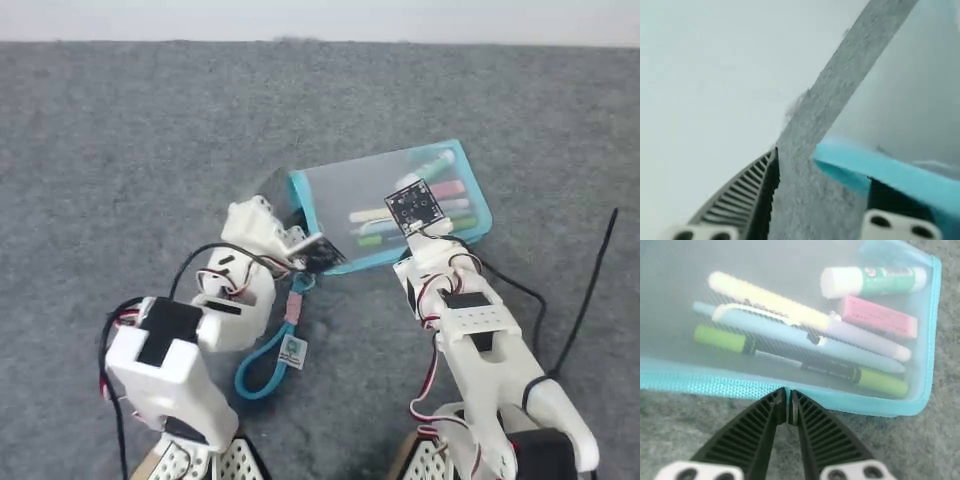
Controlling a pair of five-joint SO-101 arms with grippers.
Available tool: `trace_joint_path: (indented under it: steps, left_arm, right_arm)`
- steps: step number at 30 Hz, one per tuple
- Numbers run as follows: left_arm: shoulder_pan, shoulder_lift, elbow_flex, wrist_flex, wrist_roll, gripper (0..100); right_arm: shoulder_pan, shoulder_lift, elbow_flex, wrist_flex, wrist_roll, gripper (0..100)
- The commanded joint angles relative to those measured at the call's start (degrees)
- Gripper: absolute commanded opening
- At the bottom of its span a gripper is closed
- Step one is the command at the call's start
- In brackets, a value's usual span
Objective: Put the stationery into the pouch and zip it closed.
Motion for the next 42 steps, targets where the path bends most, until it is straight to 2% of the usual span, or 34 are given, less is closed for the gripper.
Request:
trace_joint_path:
  steps: [1, 5, 10, 16, 19, 23, 25, 28, 31, 33, 35, 36, 38, 40, 42]
  left_arm:
    - [6.2, -0.2, -0.3, -2.1, -4.4, 25]
    - [8.9, 3.3, -0.3, -2.1, -10.4, 12]
    - [8.8, 5.3, -0.2, -2.1, -10.5, 1]
    - [3.1, 2.7, 4.4, -2.1, -2.1, 1]
    - [-0.4, -4.0, 9.2, -2.1, 1.6, 1]
    - [-4.3, -17.1, 17.7, 0.4, 11.0, 1]
    - [-6.7, -24.4, 20.3, 6.5, 12.0, 1]
    - [-9.3, -36.1, 21.7, 21.8, 13.3, 1]
    - [-7.3, -47.4, 19.6, 44.7, 13.4, 1]
    - [-3.3, -54.1, 15.0, 64.5, 13.9, 4]
    - [1.6, -58.6, 7.9, 82.3, 19.3, 6]
    - [3.6, -59.9, 4.0, 88.0, 23.6, 6]
    - [6.5, -60.1, -2.5, 93.5, 33.0, 6]
    - [8.7, -58.4, -6.5, 94.5, 41.1, 5]
    - [11.3, -55.5, -8.0, 93.3, 46.4, 5]
  right_arm:
    - [-0.7, -0.1, -0.4, -1.2, 1.0, 0.9]
    - [-0.5, -0.1, -0.4, -1.1, 1.0, 0.9]
    - [-0.3, -0.2, -0.3, -1.0, 1.0, 0.9]
    - [-0.7, -0.7, -0.6, 2.7, 1.0, 0.9]
    - [-0.7, -0.7, -0.7, 2.9, 1.0, 0.9]
    - [-0.7, -0.7, -0.6, 3.0, 1.0, 0.9]
    - [-0.7, -0.7, -0.4, 3.0, 1.0, 0.9]
    - [-0.7, -0.7, -0.4, 3.1, 1.0, 0.9]
    - [-0.7, -0.7, -0.4, 3.1, 1.0, 0.8]
    - [-0.8, -0.7, -0.7, 4.3, 1.0, 0.8]
    - [-1.0, -0.7, -1.9, 7.3, 0.9, 0.8]
    - [-1.4, -0.7, -2.9, 9.8, 0.9, 0.8]
    - [-1.6, -0.7, -5.5, 16.0, 0.9, 0.8]
    - [-1.4, -0.7, -8.4, 23.1, 0.9, 0.8]
    - [0.4, -0.7, -11.2, 29.8, 0.9, 0.8]
